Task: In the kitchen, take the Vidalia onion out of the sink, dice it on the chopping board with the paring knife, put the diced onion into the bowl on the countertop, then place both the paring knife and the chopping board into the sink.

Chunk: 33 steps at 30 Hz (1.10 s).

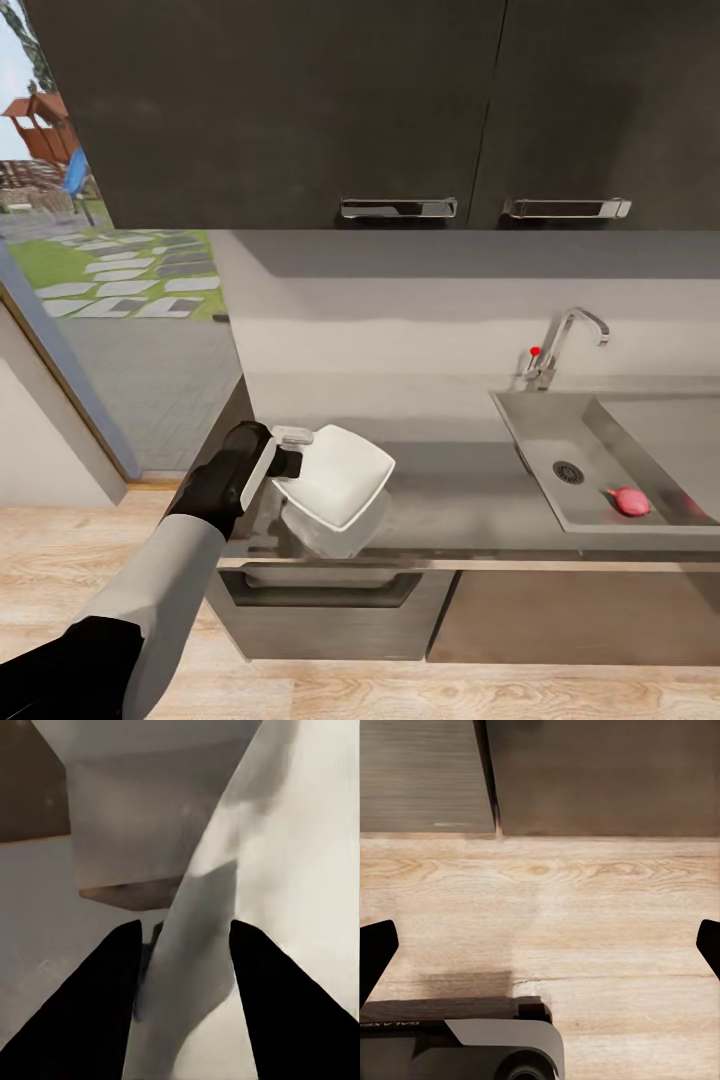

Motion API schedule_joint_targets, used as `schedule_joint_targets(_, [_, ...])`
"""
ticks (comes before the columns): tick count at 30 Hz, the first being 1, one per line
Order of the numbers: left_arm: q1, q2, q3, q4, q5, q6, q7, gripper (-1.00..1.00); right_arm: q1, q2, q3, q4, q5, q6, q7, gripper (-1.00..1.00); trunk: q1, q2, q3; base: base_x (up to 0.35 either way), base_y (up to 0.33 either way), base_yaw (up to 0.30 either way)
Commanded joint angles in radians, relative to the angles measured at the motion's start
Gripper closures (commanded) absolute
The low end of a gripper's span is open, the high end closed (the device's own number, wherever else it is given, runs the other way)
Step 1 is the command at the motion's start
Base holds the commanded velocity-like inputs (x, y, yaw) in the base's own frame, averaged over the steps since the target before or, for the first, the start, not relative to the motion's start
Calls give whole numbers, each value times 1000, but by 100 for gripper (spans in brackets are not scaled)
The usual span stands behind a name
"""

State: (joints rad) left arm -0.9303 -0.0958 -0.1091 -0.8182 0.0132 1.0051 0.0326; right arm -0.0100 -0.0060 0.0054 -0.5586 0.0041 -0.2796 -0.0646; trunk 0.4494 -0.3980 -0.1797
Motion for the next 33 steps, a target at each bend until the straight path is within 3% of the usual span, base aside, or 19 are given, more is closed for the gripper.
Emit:
schedule_joint_targets(1, [-1, 0, -1, -1, -2, 4, 3, 100, -1, 0, 1, 0, 1, -3, -3, -100, 1, -2, -2, 0, 0, 0])
schedule_joint_targets(21, [-1, -1, -1, -6, -2, 5, 6, 100, 0, 0, 1, 0, 1, -3, -3, -100, 1, -2, -2, 0, 0, 0])
schedule_joint_targets(23, [-1, -1, -3, -47, -2, 7, 6, 100, 0, 0, 1, 0, 1, -3, -4, -100, 1, -2, -2, 0, 0, 0])
schedule_joint_targets(24, [-1, 1, 32, -212, 35, 12, 7, 100, -1, 0, 1, 0, 1, -3, -4, -100, 1, -2, -2, 0, 0, 0])
schedule_joint_targets(33, [-1, 1, 53, -243, 62, 13, 7, 100, 0, 0, 1, 0, 1, -3, -4, -100, 1, -2, -2, 0, 0, 0])
